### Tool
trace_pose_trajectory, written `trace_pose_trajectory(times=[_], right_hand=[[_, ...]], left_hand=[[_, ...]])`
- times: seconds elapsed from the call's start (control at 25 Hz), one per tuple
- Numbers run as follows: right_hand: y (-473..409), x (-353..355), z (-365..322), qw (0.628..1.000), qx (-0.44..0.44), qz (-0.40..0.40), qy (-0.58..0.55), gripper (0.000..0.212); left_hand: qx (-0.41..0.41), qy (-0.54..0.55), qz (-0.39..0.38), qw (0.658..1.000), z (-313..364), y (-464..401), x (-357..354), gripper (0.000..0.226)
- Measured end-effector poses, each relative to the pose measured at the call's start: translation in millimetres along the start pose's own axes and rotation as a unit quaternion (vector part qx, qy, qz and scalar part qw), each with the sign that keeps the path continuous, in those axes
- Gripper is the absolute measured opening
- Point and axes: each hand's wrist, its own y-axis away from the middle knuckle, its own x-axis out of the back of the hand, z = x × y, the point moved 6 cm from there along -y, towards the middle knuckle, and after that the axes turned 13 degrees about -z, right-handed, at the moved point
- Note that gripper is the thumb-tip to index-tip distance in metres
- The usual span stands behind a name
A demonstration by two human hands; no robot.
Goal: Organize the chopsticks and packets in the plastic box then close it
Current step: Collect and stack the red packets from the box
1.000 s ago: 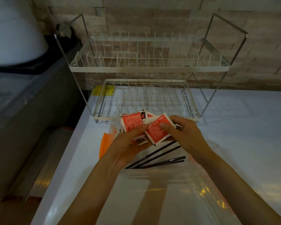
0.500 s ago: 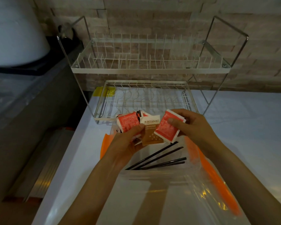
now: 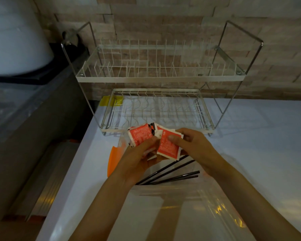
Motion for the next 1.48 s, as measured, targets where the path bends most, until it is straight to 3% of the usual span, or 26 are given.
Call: trace_pose_trajectory(times=[0.16,0.52,0.64,0.84,1.0,1.2,1.28,1.48], right_hand=[[3.8,9.6,-9.5,1.000,0.011,0.007,-0.003,0.011],[10.1,18.7,-20.5,0.994,0.057,0.037,-0.087,0.007],[8.5,12.5,-20.8,0.998,0.049,0.009,-0.037,0.007],[2.7,5.9,-24.6,0.990,0.080,0.067,0.095,0.011],[0.0,9.4,-19.0,0.991,0.061,0.117,0.039,0.017],[1.3,7.0,-20.8,0.992,0.049,0.062,0.096,0.007],[1.2,7.0,-21.7,0.988,0.052,0.067,0.127,0.011],[-4.3,0.8,-9.9,0.993,0.034,0.067,0.090,0.014]], left_hand=[[0.008,0.069,-0.033,0.997,4.9,1.1,1.0,0.024],[-0.027,0.058,0.050,0.997,3.2,-3.0,16.3,0.019],[-0.021,0.017,0.028,0.999,2.5,-4.3,9.2,0.018],[-0.036,-0.012,-0.006,0.999,0.0,-7.2,-1.9,0.020],[-0.039,-0.006,-0.008,0.999,0.1,-6.2,-0.7,0.022],[-0.039,-0.022,0.014,0.999,2.6,-5.3,5.4,0.020],[-0.033,-0.050,-0.004,0.998,2.6,-4.3,3.4,0.020],[-0.030,-0.079,-0.018,0.996,-1.1,-4.1,-1.3,0.020]])
